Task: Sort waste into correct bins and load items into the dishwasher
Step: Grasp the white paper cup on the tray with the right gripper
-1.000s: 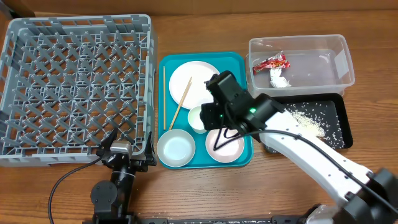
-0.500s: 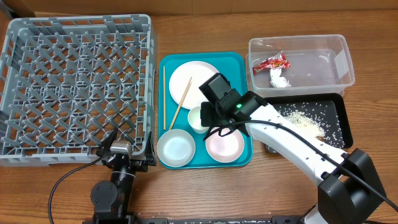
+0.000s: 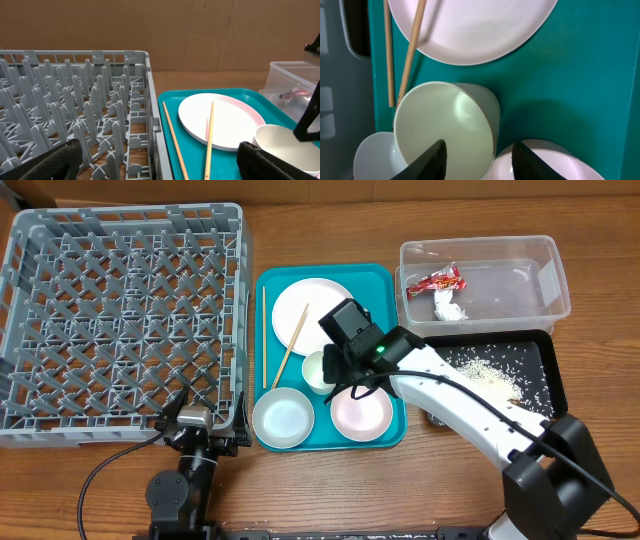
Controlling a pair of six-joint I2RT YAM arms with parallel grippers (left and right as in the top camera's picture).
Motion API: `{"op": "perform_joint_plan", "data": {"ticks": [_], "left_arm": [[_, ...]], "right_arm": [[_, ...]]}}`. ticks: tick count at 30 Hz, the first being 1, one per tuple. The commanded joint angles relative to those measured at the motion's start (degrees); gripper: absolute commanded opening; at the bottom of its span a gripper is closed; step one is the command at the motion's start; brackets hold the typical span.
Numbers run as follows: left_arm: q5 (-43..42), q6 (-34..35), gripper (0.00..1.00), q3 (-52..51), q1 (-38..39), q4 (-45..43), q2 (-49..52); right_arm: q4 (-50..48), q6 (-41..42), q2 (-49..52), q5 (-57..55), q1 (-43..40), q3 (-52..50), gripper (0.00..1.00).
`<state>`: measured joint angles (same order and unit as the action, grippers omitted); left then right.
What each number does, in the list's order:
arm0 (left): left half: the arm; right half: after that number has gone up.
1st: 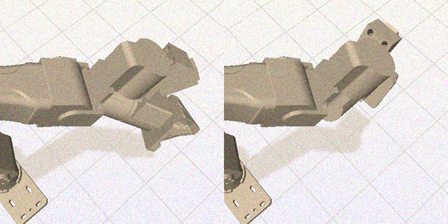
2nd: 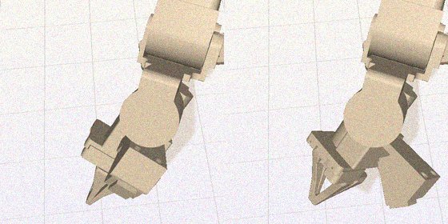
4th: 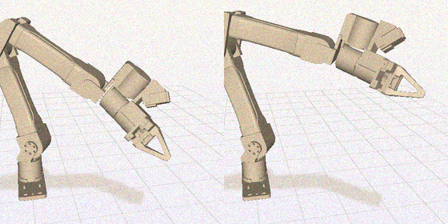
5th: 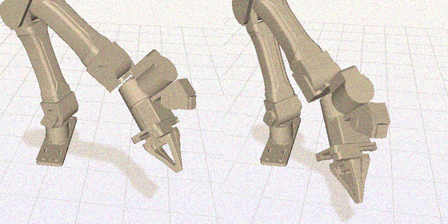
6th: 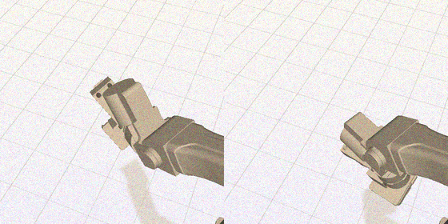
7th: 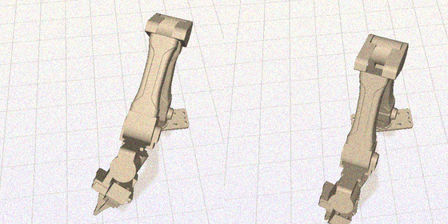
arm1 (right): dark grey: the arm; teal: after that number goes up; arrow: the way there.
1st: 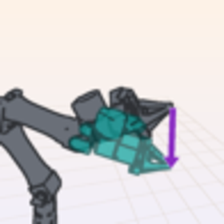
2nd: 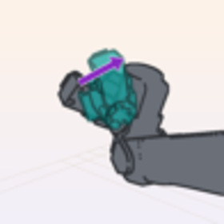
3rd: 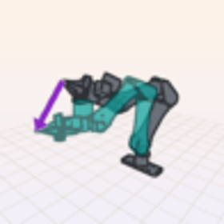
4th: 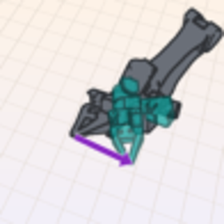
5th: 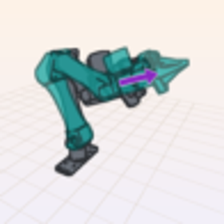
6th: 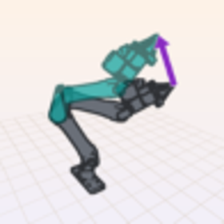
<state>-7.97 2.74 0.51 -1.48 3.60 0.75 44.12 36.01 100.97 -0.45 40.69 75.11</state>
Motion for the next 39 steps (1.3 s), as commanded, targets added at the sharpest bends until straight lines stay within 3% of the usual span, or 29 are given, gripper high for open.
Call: {"op": "perform_joint_plan", "data": {"ticks": [1, 16, 23, 29, 39], "left_arm": [[-0.5, -1.1, 1.00, -0.2, 0.4, 0.0, -0.4], [-0.5, -1.1, 1.00, -0.2, 0.4, 0.0, -0.4], [-0.5, -1.1, 1.00, -0.2, 0.4, 0.0, -0.4], [-0.5, -1.1, 1.00, -0.2, 0.4, 0.0, -0.4], [-0.5, -1.1, 1.00, -0.2, 0.4, 0.0, -0.4]], "right_arm": [[-0.9, 0.3, 0.4, -0.8, 0.0, 0.7, 0.44], [1.7, 0.2, -4.2, 0.3, -0.4, 2.8, 0.44], [0.5, 0.2, -2.3, 0.3, -0.9, 2.4, 0.43], [-0.2, 0.2, 0.3, 0.4, -0.9, 2.1, 0.36], [-0.5, 0.3, 3.1, 0.5, -0.9, 2.1, 0.36]]}}
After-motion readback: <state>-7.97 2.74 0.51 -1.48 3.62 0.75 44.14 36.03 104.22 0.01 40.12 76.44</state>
